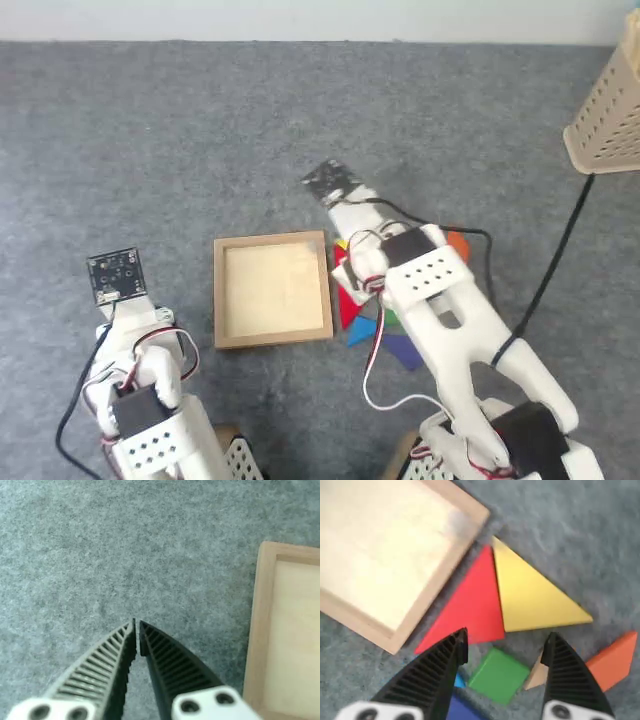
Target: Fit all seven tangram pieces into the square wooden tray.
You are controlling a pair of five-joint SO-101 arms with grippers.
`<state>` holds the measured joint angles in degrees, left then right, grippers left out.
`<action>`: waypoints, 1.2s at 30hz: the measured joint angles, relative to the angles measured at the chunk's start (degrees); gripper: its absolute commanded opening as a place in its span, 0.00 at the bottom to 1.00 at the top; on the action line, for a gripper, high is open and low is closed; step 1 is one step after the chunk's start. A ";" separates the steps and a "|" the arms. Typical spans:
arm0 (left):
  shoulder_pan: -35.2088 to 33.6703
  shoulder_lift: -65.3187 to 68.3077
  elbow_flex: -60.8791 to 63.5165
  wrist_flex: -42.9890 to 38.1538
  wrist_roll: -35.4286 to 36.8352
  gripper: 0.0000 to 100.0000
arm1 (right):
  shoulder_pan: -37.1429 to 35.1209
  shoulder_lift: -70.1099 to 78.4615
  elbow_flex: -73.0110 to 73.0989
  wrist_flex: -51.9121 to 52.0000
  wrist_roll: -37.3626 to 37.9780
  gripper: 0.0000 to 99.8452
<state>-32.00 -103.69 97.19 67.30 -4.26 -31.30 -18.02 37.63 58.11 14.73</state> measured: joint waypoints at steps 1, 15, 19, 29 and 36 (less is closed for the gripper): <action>0.00 0.00 0.00 0.00 0.00 0.01 | 0.00 0.97 -0.53 -0.53 0.18 0.25; 0.00 0.00 0.00 0.00 0.00 0.01 | -3.25 23.56 -7.56 -7.65 -2.29 0.34; 0.00 0.00 0.00 0.00 0.00 0.01 | -3.25 24.70 -8.53 -7.56 -3.69 0.33; 0.00 0.00 0.00 0.00 0.00 0.01 | -3.34 20.13 -5.63 -5.36 -7.30 0.33; 0.00 0.00 0.00 0.00 0.00 0.01 | -4.31 11.69 1.67 -5.63 -7.30 0.33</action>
<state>-32.00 -103.69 97.19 67.30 -4.26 -35.60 -6.33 39.30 52.48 7.43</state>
